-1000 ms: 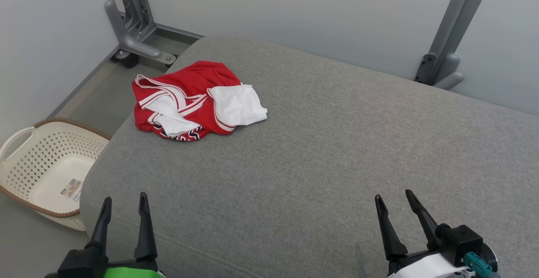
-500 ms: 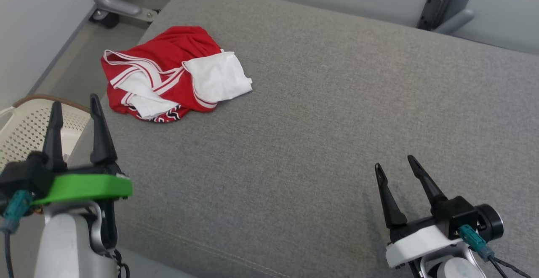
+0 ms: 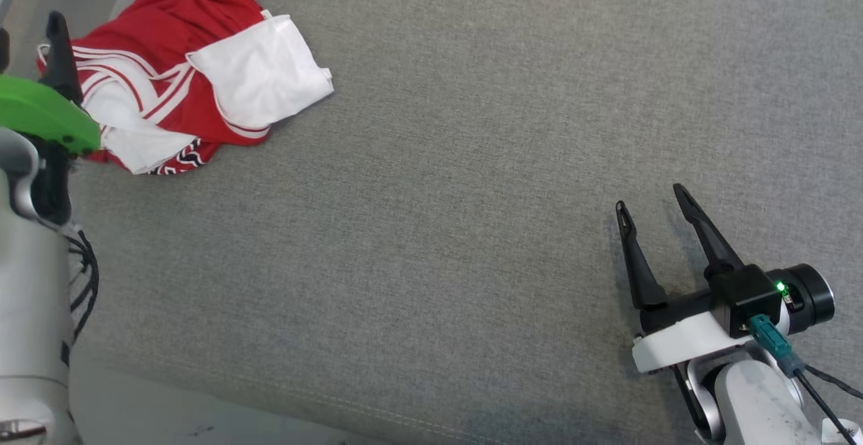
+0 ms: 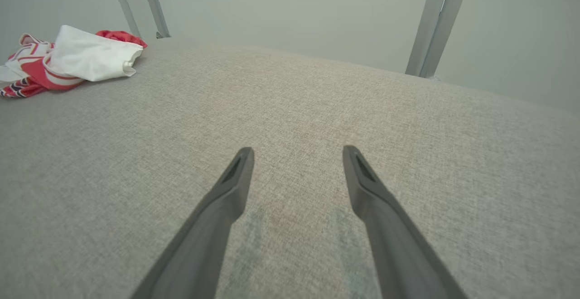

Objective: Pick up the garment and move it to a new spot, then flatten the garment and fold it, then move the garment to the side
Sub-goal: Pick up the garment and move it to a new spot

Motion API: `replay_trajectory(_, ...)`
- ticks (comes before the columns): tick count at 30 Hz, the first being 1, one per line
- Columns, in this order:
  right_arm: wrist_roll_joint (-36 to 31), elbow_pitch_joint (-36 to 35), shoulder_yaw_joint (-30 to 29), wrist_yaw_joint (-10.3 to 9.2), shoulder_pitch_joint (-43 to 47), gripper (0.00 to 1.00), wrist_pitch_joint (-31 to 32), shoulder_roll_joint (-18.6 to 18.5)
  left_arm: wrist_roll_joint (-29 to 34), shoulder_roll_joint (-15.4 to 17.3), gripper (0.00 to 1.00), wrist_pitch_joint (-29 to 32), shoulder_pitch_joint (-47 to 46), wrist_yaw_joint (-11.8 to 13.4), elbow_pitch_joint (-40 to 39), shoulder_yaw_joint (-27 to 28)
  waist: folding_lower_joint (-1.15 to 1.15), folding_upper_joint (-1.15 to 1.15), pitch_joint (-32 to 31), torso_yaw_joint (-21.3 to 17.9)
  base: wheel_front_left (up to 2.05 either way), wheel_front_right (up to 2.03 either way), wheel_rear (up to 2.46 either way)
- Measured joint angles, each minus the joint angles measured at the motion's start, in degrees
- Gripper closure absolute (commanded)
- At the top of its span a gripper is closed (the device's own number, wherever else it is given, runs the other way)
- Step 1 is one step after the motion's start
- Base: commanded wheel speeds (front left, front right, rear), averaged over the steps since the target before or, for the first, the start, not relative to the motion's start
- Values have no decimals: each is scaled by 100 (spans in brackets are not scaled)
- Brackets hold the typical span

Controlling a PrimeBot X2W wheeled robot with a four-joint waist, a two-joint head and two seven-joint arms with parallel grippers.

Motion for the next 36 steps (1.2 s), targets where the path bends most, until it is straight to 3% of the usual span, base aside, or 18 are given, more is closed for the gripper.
replay_trajectory(7,-100,-122,-54,0,-279,0,0,0,-951,388,0,1564,-1034,0,846,-511,0,0,497,-334,0,0,0)
replay_trajectory(11,-129,-181,-33,0,-387,0,1,20,-1351,722,0,2207,-1323,-13,1151,-669,0,0,730,-531,0,0,0)
replay_trajectory(15,-153,-249,-43,1,-489,0,0,53,-1550,823,0,2774,-1406,-13,1289,-983,0,0,924,-717,0,0,0)
replay_trajectory(21,-193,-372,-48,1,-545,0,-16,82,-1883,948,0,3112,-1375,-13,1323,-1361,0,0,1182,-905,0,0,0)
replay_trajectory(27,-202,-400,-46,1,-630,0,-16,119,-2157,1073,0,2940,-1284,-13,1440,-1510,-1,1,1327,-1029,0,0,0)
replay_trajectory(28,-202,-399,-49,1,-642,0,-16,123,-2190,1081,11,2894,-1277,-13,1446,-1539,-1,1,1336,-1043,0,0,0)
replay_trajectory(29,-202,-398,-52,1,-649,0,-18,126,-2216,1080,100,2794,-1260,-13,1436,-1559,-1,1,1339,-1050,0,0,0)
replay_trajectory(36,-189,-258,-45,1,-653,0,-16,136,-2269,1015,100,1567,-1005,-13,1191,-1898,-1,0,1185,-1018,0,0,0)
